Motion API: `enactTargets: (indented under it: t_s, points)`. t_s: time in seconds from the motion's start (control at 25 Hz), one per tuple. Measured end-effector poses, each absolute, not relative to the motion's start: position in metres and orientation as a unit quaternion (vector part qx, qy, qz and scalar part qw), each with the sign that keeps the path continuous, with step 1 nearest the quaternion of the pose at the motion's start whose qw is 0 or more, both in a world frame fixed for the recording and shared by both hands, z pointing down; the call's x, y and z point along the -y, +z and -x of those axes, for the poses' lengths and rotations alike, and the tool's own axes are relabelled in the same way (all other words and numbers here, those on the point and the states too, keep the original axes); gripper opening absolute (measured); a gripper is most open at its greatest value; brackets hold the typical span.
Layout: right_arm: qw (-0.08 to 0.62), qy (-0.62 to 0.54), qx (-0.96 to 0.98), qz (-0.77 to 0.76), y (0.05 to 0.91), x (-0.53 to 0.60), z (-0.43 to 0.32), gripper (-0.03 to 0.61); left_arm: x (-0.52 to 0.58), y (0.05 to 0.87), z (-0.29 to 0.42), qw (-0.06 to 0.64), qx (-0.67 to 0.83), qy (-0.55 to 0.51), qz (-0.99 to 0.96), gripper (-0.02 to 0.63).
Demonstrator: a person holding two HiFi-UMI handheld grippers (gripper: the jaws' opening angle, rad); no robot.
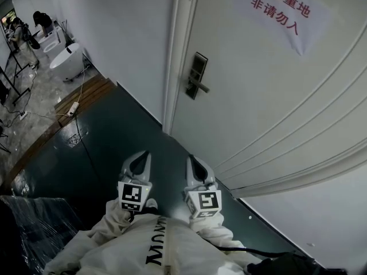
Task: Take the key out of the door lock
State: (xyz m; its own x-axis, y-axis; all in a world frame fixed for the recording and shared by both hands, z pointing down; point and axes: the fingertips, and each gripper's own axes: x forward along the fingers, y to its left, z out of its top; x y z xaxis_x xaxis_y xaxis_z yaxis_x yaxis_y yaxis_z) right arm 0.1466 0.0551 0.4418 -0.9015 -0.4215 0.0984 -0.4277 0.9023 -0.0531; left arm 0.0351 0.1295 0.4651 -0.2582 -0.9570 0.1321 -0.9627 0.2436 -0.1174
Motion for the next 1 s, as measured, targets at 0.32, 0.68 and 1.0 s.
enactTargets:
  t_s: [0.32, 0.68, 1.0]
  points:
    - [0.056, 0.028, 0.969, -0.239, 0.444, -0.046, -0.091, 0.0, -0.124, 0.469, 0.027, 0.02, 0.781, 0.08, -0.618, 0.0]
    - [0.08, 0.029, 0.962, -0.258, 0.455, -0.035, -0.074, 0.0, -0.11, 0.483, 0.051, 0.034, 0.774, 0.07, -0.629, 0.0]
    - [0.083, 0.041, 0.964, -0.25, 0.464, -0.003, -0.042, 0.0, -0.086, 0.496, 0.071, 0.049, 0.774, 0.08, -0.626, 0.0]
